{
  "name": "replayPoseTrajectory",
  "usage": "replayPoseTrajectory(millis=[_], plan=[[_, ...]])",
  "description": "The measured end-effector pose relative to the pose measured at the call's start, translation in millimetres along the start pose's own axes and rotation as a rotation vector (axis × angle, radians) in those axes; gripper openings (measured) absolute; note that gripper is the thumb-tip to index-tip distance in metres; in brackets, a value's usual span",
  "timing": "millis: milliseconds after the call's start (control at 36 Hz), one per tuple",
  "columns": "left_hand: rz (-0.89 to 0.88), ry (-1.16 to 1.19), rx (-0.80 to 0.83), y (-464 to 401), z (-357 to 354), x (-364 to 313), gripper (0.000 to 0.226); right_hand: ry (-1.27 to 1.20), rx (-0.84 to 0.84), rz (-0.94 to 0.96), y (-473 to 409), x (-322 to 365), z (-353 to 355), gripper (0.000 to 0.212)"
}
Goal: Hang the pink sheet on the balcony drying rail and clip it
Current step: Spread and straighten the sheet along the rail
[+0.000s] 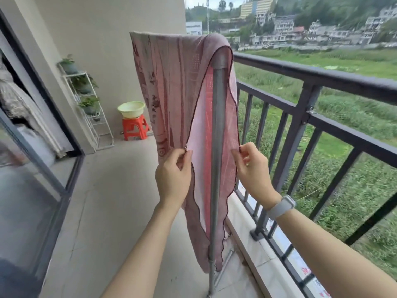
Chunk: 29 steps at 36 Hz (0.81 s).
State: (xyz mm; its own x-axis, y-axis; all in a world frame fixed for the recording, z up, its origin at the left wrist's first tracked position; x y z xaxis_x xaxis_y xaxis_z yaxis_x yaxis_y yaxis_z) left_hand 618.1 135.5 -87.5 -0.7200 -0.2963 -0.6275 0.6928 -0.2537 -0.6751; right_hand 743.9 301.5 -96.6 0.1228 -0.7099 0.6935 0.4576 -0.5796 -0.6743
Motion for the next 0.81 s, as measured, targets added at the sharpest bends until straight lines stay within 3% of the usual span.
replayPoseTrajectory(millis=[139,333,417,500,583,806], plan=[[-0.07,-0.013,-0.063,1,7,-14,0.017,-0.018,-0.028,0.009,24,-11,14,0.019],[-0.054,-0.028,0.023,2,-10,-20,0.016,-0.044,0.014,0.088,36,1,10,0.014],[0.027,0.01,0.118,9,-19,-24,0.015,-0.044,0.036,0.059,35,-1,2,0.01],[0.097,-0.001,0.261,20,-36,-22,0.033,-0.013,0.046,0.017,35,-10,-4,0.01],[0.065,-0.126,0.238,28,-41,-19,0.025,0.021,0.058,-0.018,36,-19,-7,0.013],[-0.056,-0.211,0.175,46,-38,4,0.035,0.056,0.035,-0.021,49,-26,8,0.019]])
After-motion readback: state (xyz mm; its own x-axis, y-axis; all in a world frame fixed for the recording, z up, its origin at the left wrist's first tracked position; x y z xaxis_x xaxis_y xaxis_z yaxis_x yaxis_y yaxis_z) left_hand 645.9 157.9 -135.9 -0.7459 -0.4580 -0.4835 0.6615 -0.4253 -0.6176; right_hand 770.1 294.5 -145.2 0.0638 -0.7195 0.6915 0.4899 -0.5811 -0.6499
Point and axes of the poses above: each hand's wrist, its own y-axis away from the middle knuckle, its own z-axis out of the back of the hand, x = y × z, the point moved 8 cm from there along -y, towards the middle knuckle, and after that the axes turned 8 degrees about -y, right-handed, at the moved point
